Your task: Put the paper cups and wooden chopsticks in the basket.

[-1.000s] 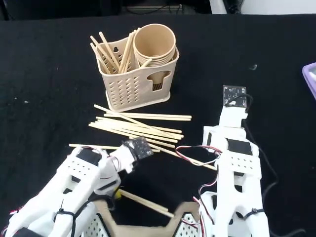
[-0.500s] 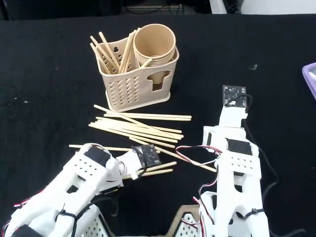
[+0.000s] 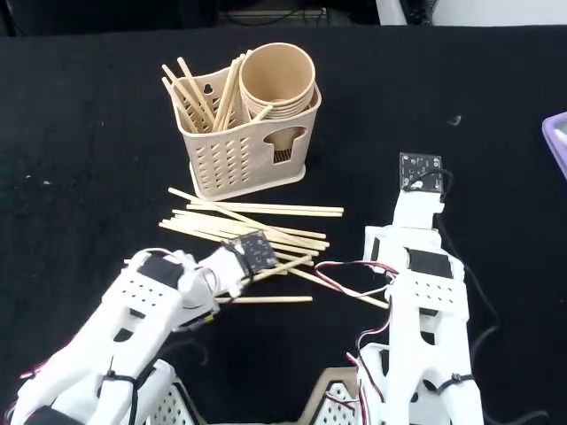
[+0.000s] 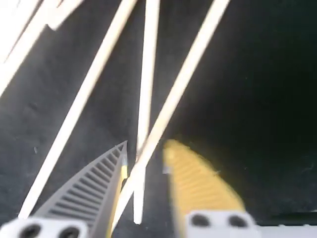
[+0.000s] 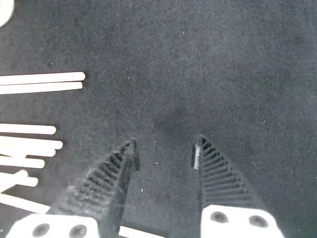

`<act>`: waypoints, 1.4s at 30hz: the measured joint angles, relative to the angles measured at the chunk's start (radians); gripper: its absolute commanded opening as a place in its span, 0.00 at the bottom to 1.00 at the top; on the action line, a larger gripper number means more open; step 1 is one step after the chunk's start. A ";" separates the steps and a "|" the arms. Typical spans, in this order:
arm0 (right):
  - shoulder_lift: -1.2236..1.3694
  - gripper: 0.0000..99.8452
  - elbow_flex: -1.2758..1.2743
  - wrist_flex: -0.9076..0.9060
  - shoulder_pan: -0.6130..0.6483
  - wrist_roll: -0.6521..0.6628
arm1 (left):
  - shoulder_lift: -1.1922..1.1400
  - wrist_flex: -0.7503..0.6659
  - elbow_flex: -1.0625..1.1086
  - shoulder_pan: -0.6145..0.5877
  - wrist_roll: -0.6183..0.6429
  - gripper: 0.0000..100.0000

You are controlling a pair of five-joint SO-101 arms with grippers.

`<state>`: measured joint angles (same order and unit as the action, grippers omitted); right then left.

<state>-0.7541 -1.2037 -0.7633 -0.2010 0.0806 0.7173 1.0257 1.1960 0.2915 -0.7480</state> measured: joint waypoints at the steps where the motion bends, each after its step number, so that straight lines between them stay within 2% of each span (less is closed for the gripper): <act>1: 0.000 0.18 0.000 0.000 0.000 0.000 | 0.000 0.000 0.003 -0.014 0.000 0.24; 7: 0.000 0.18 0.000 0.000 0.000 0.000 | 0.000 -0.014 0.005 -0.037 0.000 0.22; 15: 0.000 0.18 0.000 0.000 0.000 0.000 | 0.000 -0.150 0.029 0.002 -0.002 0.22; 21: 0.000 0.18 0.000 0.000 0.000 0.000 | 0.000 -0.163 0.035 0.003 0.091 0.22; 27: 0.000 0.18 0.000 0.000 0.000 0.000 | 0.000 -0.213 0.081 0.008 0.109 0.22; 32: 0.000 0.18 -0.003 0.000 0.000 0.000 | 0.002 -0.215 0.083 0.014 0.112 0.03; 35: 0.000 0.18 -0.003 0.000 0.000 0.000 | 0.002 -0.189 0.083 0.017 0.117 0.05; 42: 0.000 0.18 -0.003 0.000 0.000 0.000 | 0.000 -0.158 0.083 0.015 0.117 0.03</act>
<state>-0.7541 -1.2068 -0.7633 -0.2010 0.0806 0.7173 0.8677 1.2789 0.3069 -0.6314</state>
